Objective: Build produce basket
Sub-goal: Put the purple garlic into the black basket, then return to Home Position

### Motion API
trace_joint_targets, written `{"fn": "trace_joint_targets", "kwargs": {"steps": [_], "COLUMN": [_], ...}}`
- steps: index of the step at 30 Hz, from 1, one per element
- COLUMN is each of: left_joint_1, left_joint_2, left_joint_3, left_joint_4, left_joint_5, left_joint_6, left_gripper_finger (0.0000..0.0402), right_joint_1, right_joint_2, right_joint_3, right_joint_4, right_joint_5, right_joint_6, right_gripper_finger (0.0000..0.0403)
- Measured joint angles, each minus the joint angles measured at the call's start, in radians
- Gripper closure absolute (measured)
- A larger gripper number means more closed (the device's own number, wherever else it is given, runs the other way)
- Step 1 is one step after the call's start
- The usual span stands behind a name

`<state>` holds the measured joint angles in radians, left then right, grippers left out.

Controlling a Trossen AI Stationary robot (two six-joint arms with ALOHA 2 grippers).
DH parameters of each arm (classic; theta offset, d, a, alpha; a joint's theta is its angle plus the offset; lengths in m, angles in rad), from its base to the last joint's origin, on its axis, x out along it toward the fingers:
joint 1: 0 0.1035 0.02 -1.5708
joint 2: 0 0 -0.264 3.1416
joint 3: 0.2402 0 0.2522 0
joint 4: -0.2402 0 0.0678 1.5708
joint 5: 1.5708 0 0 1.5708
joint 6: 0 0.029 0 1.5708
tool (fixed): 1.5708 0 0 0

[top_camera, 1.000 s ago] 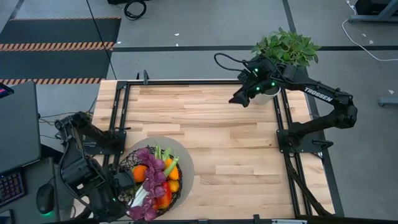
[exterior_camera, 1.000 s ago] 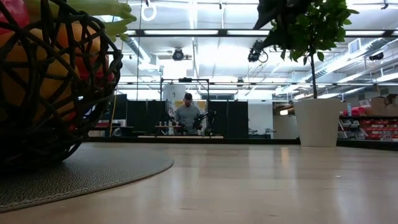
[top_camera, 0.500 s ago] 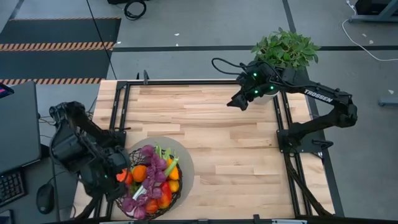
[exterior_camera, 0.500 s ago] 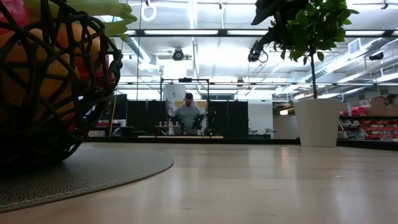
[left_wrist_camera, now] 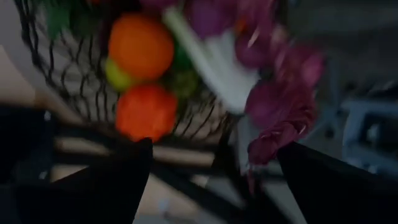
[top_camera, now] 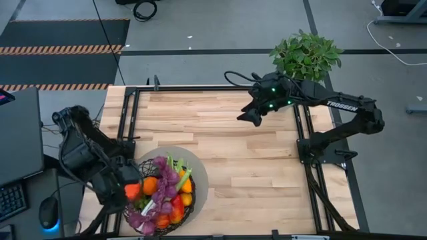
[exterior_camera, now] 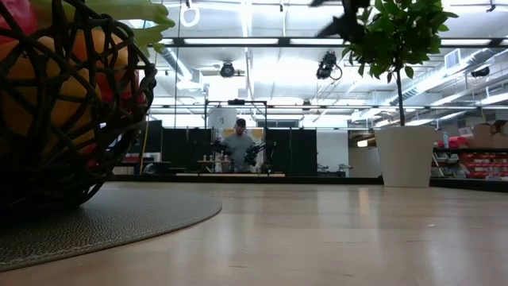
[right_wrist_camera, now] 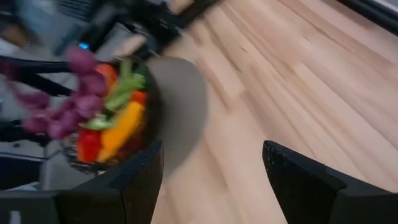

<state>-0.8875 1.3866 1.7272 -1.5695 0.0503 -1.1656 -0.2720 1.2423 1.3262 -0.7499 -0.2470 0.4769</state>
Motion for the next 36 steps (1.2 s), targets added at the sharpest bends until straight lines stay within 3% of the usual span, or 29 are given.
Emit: {"fn": "trace_joint_targets", "kwargs": {"steps": [4, 7, 14, 17, 21, 28, 32, 36], "left_joint_1": [-0.048, -0.04, -0.005, -0.005, 0.023, 0.095, 0.161, 0.245], "left_joint_2": [-0.037, -0.045, -0.049, -0.049, -0.048, -0.047, -0.045, -0.045], "left_joint_3": [-0.107, -0.12, -0.098, -0.098, -0.098, -0.098, -0.098, -0.098], "left_joint_4": [-0.004, 0.0, -0.001, -0.001, -0.001, -0.002, 0.0, 0.035], "left_joint_5": [0.056, 0.086, 0.303, 0.343, 0.326, 0.157, 0.097, -0.028], "left_joint_6": [-0.009, -0.003, 0.297, 0.398, 0.558, 0.735, 0.756, 0.693], "left_gripper_finger": [0.0048, 0.0048, 0.0048, 0.0048, 0.0048, 0.0048, 0.0048, 0.0049], "right_joint_1": [0.065, 0.105, 0.179, 0.204, 0.243, 0.3, 0.31, 0.3], "right_joint_2": [0.005, 0.028, 0.147, 0.201, 0.253, 0.276, 0.265, 0.225], "right_joint_3": [0.0, 0.0, 0.0, 0.0, 0.0, 0.0, 0.0, 0.0], "right_joint_4": [0.099, 0.149, 0.271, 0.31, 0.322, 0.321, 0.318, 0.252], "right_joint_5": [0.031, 0.055, 0.02, -0.012, -0.037, -0.011, 0.009, 0.05], "right_joint_6": [0.003, 0.02, 0.063, 0.097, 0.115, 0.13, 0.153, 0.159], "right_gripper_finger": [0.0127, 0.0127, 0.0127, 0.0127, 0.0127, 0.0127, 0.0127, 0.0127]}}
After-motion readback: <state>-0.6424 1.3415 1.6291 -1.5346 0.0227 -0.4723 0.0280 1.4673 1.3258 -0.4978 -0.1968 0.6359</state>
